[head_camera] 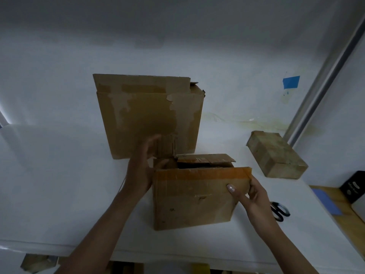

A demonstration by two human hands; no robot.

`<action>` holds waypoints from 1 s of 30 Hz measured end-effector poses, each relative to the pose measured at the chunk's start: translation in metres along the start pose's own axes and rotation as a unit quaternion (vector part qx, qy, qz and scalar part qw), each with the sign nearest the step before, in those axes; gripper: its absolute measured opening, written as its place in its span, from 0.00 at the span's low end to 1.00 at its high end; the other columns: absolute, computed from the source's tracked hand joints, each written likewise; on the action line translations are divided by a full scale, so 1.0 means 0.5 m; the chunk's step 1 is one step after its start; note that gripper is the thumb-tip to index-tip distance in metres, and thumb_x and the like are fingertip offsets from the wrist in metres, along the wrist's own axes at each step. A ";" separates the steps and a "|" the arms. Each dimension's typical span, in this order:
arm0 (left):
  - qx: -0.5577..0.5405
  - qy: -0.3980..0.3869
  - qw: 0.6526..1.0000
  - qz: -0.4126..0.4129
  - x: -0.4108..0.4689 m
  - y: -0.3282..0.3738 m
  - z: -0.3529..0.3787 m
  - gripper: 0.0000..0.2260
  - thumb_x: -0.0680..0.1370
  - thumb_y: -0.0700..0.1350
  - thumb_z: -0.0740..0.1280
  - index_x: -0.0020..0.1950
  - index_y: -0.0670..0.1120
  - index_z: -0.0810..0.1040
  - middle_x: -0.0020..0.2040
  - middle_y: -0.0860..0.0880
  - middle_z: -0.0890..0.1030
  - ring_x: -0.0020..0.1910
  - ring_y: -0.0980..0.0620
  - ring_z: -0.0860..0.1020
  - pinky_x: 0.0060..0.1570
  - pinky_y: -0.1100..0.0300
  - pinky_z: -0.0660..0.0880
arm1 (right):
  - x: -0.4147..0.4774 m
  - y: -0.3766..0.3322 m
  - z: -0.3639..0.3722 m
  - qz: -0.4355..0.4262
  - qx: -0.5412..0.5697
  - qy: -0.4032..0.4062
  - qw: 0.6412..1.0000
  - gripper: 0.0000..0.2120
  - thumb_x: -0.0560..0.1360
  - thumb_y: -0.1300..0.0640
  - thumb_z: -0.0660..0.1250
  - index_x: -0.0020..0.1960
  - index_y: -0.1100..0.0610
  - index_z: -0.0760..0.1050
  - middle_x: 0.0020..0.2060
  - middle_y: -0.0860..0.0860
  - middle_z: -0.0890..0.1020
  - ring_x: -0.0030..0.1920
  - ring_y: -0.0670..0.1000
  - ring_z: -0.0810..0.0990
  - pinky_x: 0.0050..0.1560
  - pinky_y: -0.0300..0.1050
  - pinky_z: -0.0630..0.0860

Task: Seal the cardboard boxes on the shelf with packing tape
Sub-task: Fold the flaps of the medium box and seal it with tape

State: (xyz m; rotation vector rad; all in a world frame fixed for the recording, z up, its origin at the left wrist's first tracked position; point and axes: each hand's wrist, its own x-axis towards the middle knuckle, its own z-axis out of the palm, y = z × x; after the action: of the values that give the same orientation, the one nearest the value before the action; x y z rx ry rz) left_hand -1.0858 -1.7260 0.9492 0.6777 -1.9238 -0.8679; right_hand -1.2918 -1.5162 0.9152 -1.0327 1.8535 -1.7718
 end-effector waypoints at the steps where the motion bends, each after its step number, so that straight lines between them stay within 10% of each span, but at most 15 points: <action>1: -0.012 0.024 0.999 -0.018 0.001 -0.003 -0.001 0.34 0.72 0.47 0.77 0.75 0.54 0.65 0.63 0.63 0.72 0.58 0.64 0.76 0.54 0.68 0.76 | 0.001 0.000 0.000 0.001 -0.003 0.001 1.000 0.27 0.65 0.37 0.75 0.59 0.46 0.77 0.50 0.49 0.82 0.52 0.50 0.82 0.51 0.48 0.81; 6: 0.014 -0.040 0.995 -0.094 -0.009 -0.022 0.012 0.17 0.75 0.53 0.71 0.63 0.59 0.78 0.58 0.58 0.81 0.59 0.57 0.78 0.60 0.57 0.76 | 0.012 -0.009 -0.007 -0.010 -0.003 -0.012 1.000 0.29 0.65 0.39 0.72 0.62 0.50 0.76 0.51 0.48 0.83 0.53 0.51 0.82 0.52 0.46 0.81; 8: 0.012 -0.054 0.994 -0.097 -0.022 -0.012 0.017 0.11 0.77 0.46 0.71 0.59 0.54 0.82 0.53 0.59 0.82 0.53 0.67 0.77 0.57 0.68 0.75 | 0.017 -0.009 -0.016 -0.013 0.007 -0.019 1.000 0.28 0.65 0.41 0.73 0.62 0.50 0.77 0.51 0.51 0.83 0.54 0.54 0.81 0.54 0.50 0.81; 11: 0.022 -0.047 0.997 -0.064 -0.046 0.001 0.020 0.12 0.76 0.37 0.70 0.58 0.48 0.82 0.51 0.58 0.81 0.49 0.72 0.77 0.50 0.77 0.73 | 0.021 -0.011 -0.022 -0.008 -0.027 -0.020 0.999 0.25 0.66 0.39 0.72 0.60 0.46 0.76 0.52 0.49 0.82 0.55 0.56 0.80 0.57 0.57 0.78; 16: 0.099 0.040 0.991 -0.081 -0.090 0.016 0.043 0.09 0.79 0.41 0.67 0.57 0.51 0.82 0.51 0.57 0.83 0.50 0.57 0.80 0.47 0.57 0.79 | 0.007 -0.034 0.004 0.058 -0.173 0.115 0.976 0.39 0.66 0.38 0.73 0.71 0.50 0.64 0.68 0.54 0.69 0.66 0.56 0.71 0.64 0.57 0.72; 22: 0.130 0.083 0.983 -0.099 -0.095 0.038 0.057 0.12 0.78 0.46 0.62 0.58 0.50 0.82 0.53 0.55 0.83 0.51 0.55 0.79 0.41 0.67 0.69 | -0.092 -0.134 0.097 0.187 -0.160 -0.123 0.961 0.59 0.56 0.24 0.69 0.77 0.45 0.46 0.71 0.46 0.63 0.71 0.55 0.67 0.66 0.56 0.72; 26: 0.179 0.076 0.976 -0.098 -0.127 0.055 0.074 0.11 0.76 0.43 0.72 0.58 0.48 0.81 0.52 0.51 0.82 0.45 0.52 0.80 0.33 0.70 0.62 | -0.064 -0.131 0.153 0.220 -0.182 -0.106 0.952 0.70 0.48 0.20 0.62 0.77 0.47 0.30 0.79 0.50 0.45 0.77 0.59 0.54 0.72 0.58 0.64; 30: 0.233 0.048 0.966 -0.101 -0.158 0.089 0.077 0.17 0.73 0.51 0.72 0.60 0.47 0.79 0.51 0.50 0.79 0.38 0.55 0.73 0.30 0.68 0.60 | -0.023 -0.121 0.168 0.214 -0.192 -0.048 0.957 0.66 0.52 0.21 0.66 0.77 0.47 0.37 0.77 0.55 0.51 0.75 0.62 0.57 0.70 0.64 0.64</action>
State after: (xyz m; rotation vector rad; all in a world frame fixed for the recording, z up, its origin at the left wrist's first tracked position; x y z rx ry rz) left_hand -1.0890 -1.6291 0.9310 1.1897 -2.0087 -0.4852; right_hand -1.2095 -1.5622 0.9596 -0.7420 2.2051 -1.1242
